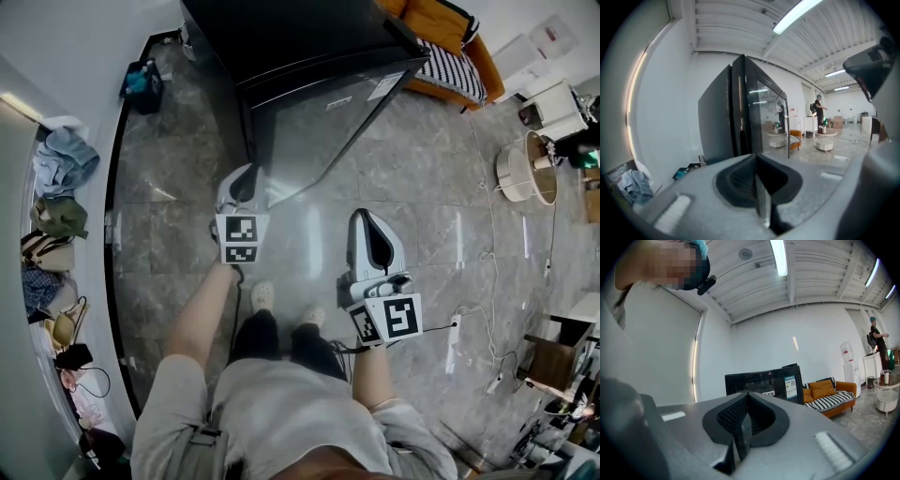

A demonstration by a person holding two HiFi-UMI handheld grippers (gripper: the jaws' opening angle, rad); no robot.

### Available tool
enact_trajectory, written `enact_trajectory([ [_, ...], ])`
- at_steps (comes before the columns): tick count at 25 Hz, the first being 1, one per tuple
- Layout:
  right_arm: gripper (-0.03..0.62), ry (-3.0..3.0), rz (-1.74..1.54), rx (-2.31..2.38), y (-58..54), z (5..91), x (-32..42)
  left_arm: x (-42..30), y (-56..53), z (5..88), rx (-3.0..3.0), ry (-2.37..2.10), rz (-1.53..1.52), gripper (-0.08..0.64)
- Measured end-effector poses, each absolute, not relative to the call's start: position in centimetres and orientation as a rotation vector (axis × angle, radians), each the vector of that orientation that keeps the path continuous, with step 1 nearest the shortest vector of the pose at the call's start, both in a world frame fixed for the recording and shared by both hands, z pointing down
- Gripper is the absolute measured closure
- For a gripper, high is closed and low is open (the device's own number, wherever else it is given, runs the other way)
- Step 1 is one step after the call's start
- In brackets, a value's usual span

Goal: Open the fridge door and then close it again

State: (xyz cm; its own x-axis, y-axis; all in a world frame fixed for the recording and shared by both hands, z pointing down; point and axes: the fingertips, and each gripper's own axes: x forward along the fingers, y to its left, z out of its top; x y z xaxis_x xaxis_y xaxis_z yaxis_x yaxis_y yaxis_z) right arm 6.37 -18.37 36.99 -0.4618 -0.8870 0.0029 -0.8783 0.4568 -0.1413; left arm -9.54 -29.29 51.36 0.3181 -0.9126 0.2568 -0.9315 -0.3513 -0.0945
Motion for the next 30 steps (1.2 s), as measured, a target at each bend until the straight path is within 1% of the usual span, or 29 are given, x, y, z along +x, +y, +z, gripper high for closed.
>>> enact_trajectory([
  [1, 0.589, 2.624, -0.187, -1.582, -18.3, 36.8, 6.4, -9.3, -28.7, 51.1, 2.499, -1.747, 0.408, 0.558],
  [14, 0.591, 2.735, -0.142, -1.474, -15.6, 35.0, 5.5, -7.1, -20.3, 44.2, 2.529, -1.680, 0.239, 0.558],
  [20, 0.589, 2.776, -0.095, -1.425, -13.7, 34.2, 5.4, -7.6, -16.3, 41.8, 2.523, -1.733, 0.193, 0.558],
  [30, 0.591, 2.813, -0.059, -1.321, -9.1, 32.0, 7.4, -5.8, -9.5, 36.5, 2.495, -1.859, 0.121, 0.558],
])
